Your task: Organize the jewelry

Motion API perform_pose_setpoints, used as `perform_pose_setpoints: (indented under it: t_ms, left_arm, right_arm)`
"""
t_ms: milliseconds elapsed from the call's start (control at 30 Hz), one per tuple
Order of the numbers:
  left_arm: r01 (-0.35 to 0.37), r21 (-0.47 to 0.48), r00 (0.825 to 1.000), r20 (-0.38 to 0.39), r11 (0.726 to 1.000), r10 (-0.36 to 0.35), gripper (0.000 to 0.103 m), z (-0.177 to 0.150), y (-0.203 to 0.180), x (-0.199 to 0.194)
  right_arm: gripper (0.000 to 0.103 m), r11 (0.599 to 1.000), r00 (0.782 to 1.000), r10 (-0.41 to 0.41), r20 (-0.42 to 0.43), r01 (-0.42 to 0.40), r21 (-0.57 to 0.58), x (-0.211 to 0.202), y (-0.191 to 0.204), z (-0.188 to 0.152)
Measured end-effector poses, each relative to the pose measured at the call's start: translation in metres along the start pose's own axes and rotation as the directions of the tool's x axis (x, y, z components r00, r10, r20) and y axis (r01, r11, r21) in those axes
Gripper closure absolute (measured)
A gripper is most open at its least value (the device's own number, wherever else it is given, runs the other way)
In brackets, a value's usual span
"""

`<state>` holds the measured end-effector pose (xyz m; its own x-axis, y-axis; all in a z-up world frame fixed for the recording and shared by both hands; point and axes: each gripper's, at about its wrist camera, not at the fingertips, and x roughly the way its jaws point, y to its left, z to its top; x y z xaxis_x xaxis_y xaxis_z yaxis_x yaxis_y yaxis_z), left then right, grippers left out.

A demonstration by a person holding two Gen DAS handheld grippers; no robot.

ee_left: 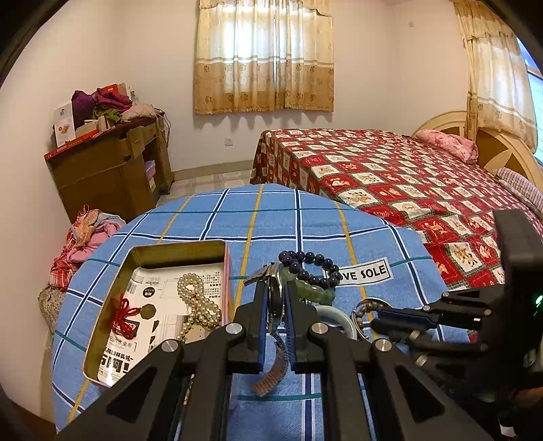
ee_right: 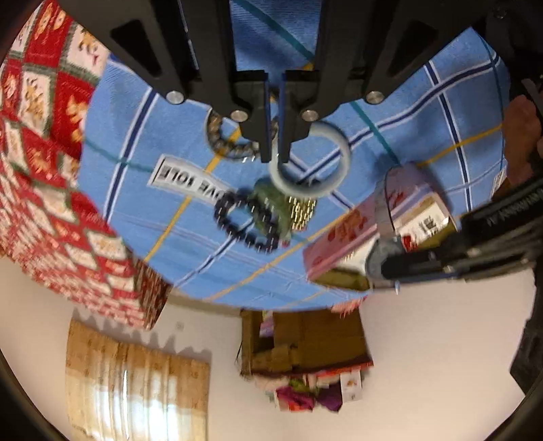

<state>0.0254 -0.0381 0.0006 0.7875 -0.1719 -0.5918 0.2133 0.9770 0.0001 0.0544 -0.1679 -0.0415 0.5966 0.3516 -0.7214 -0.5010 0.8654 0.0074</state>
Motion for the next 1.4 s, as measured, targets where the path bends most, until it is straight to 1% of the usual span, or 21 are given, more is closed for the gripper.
perform_pose_setpoints:
  t_ms: [33, 133, 200, 267, 300, 333, 400, 467, 567, 633, 767, 900, 967, 1067, 1200, 1300, 1333, 1400]
  left_arm:
    - [0.001, -0.001, 1.000, -0.002, 1.000, -0.001, 0.094, -0.001, 0.000, 0.001]
    - [0.004, -0.001, 1.000, -0.018, 1.000, -0.004, 0.094, -0.004, -0.001, 0.006]
    - [0.006, -0.004, 1.000, -0.028, 1.000, -0.006, 0.094, -0.006, 0.000, 0.009]
    - [0.009, -0.008, 0.999, -0.036, 1.000, -0.009, 0.094, -0.007, 0.000, 0.011]
    - [0.010, -0.010, 0.999, -0.038, 1.000, -0.010, 0.094, -0.007, 0.001, 0.011]
    - [0.011, -0.010, 0.999, -0.036, 1.000, -0.011, 0.094, -0.007, 0.001, 0.010]
    - [0.010, -0.010, 0.999, -0.031, 1.000, -0.010, 0.094, -0.007, 0.001, 0.009]
    - [0.012, -0.013, 1.000, -0.025, 1.000, -0.012, 0.094, -0.006, 0.002, 0.007]
    - [0.014, -0.011, 1.000, -0.021, 1.000, -0.014, 0.094, -0.005, 0.003, 0.005]
    - [0.014, -0.012, 1.000, -0.016, 1.000, -0.014, 0.094, -0.005, 0.003, 0.003]
    - [0.016, -0.012, 1.000, -0.004, 1.000, -0.016, 0.094, -0.003, 0.006, -0.001]
    - [0.016, -0.016, 1.000, -0.005, 1.000, -0.016, 0.094, -0.003, 0.008, 0.000]
    - [0.017, -0.021, 1.000, -0.006, 1.000, -0.017, 0.094, -0.003, 0.009, -0.001]
    - [0.018, -0.020, 1.000, 0.000, 1.000, -0.018, 0.094, -0.003, 0.009, -0.002]
    - [0.018, -0.024, 1.000, -0.004, 1.000, -0.018, 0.094, -0.003, 0.011, -0.001]
    - [0.019, -0.024, 1.000, -0.005, 1.000, -0.019, 0.094, -0.003, 0.011, 0.000]
    - [0.019, -0.023, 1.000, -0.006, 1.000, -0.019, 0.094, -0.003, 0.011, 0.000]
    - [0.020, -0.023, 1.000, -0.007, 1.000, -0.021, 0.094, -0.003, 0.011, 0.000]
  right_arm:
    - [0.073, 1.000, 1.000, 0.002, -0.010, -0.002, -0.006, 0.003, 0.002, -0.002]
    - [0.073, 0.999, 0.999, -0.019, -0.049, 0.018, -0.035, 0.012, 0.007, -0.008]
    - [0.076, 0.998, 0.996, -0.035, -0.085, 0.030, -0.054, 0.020, 0.009, -0.012]
    - [0.086, 0.996, 0.994, -0.061, -0.095, 0.055, -0.067, 0.024, 0.009, -0.017]
    - [0.091, 0.997, 0.995, -0.057, -0.084, 0.052, -0.060, 0.022, 0.007, -0.018]
    - [0.093, 0.998, 0.996, -0.051, -0.075, 0.047, -0.053, 0.018, 0.006, -0.018]
    - [0.093, 0.998, 0.998, -0.043, -0.039, 0.042, -0.038, 0.008, 0.004, -0.016]
    - [0.093, 0.999, 0.999, -0.029, -0.021, 0.028, -0.022, 0.001, 0.003, -0.013]
    - [0.093, 0.999, 0.999, -0.035, 0.014, 0.035, -0.012, -0.009, 0.002, -0.010]
    - [0.093, 1.000, 0.999, -0.025, 0.033, 0.025, -0.003, -0.014, 0.003, -0.007]
    - [0.093, 1.000, 0.999, -0.013, 0.045, 0.014, -0.019, -0.016, 0.008, -0.001]
    - [0.093, 1.000, 1.000, 0.006, 0.021, -0.006, -0.029, -0.010, 0.011, -0.002]
    - [0.093, 0.997, 0.997, 0.065, -0.050, -0.067, -0.034, 0.001, 0.013, -0.006]
    - [0.093, 0.995, 0.992, 0.083, -0.093, -0.088, -0.053, 0.011, 0.021, -0.016]
    - [0.093, 0.992, 0.990, 0.108, -0.086, -0.112, -0.051, 0.010, 0.022, -0.018]
    - [0.093, 0.994, 0.993, 0.096, -0.065, -0.100, -0.048, 0.006, 0.021, -0.017]
    - [0.093, 0.994, 0.992, 0.102, -0.069, -0.105, -0.043, 0.006, 0.020, -0.017]
    - [0.092, 0.993, 0.990, 0.097, -0.107, -0.103, -0.052, 0.014, 0.021, -0.017]
